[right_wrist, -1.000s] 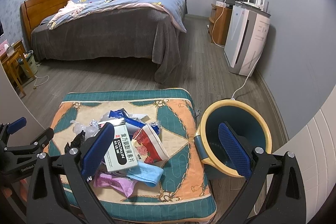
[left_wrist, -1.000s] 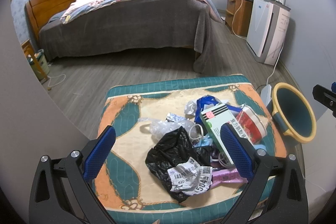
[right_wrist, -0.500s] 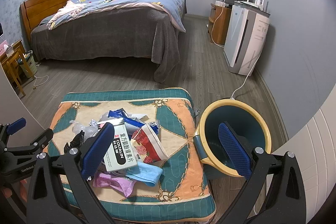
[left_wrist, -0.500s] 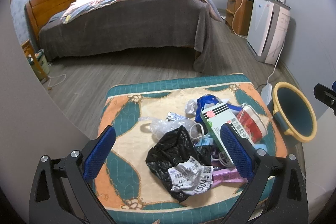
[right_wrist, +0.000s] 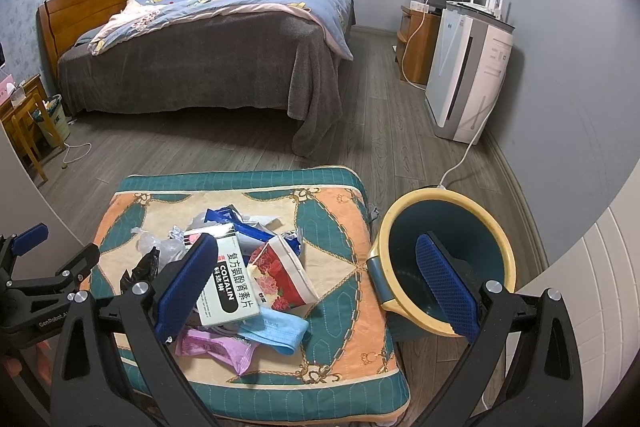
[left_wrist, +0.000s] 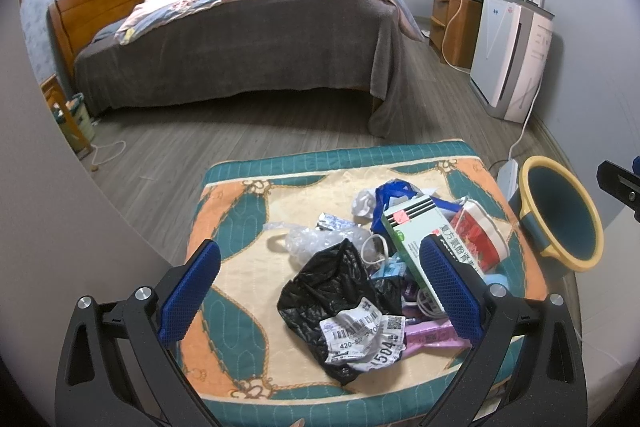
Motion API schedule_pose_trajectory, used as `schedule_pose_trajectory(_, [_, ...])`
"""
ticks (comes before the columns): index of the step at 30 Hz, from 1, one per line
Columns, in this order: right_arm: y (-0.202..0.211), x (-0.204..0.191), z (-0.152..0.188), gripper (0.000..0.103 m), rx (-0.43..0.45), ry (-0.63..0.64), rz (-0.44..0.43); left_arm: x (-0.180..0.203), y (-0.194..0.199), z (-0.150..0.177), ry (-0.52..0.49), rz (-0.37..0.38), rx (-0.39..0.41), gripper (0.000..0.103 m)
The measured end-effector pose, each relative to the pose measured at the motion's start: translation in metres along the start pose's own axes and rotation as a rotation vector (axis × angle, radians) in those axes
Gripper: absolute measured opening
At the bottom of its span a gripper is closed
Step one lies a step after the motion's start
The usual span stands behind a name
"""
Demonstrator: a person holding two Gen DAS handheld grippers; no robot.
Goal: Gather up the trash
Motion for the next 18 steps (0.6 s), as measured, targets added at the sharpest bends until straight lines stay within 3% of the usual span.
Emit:
schedule_pose_trajectory(11, [0.000, 0.002, 0.000, 0.097, -0.001, 0.001, 0.000, -0.001, -0.002, 0.003, 0.006, 0.007, -0.004, 0.099])
schedule_pose_trajectory(18, [-0.010, 0.006, 0.002, 0.097, -0.011, 0.013, 0.003, -0.018, -0.013, 0.011, 0.108, 0.054, -0.038, 0.099])
Point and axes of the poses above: each gripper's, at about its wrist camera, not at the fingertips, and y roughly against the way its jaws point, x to its right, z to its underside, the point moved 1 cm from there along -y, roughly the way its jaws point, and after that the axes turned 13 degrees about -y, right-handed, at the moved point
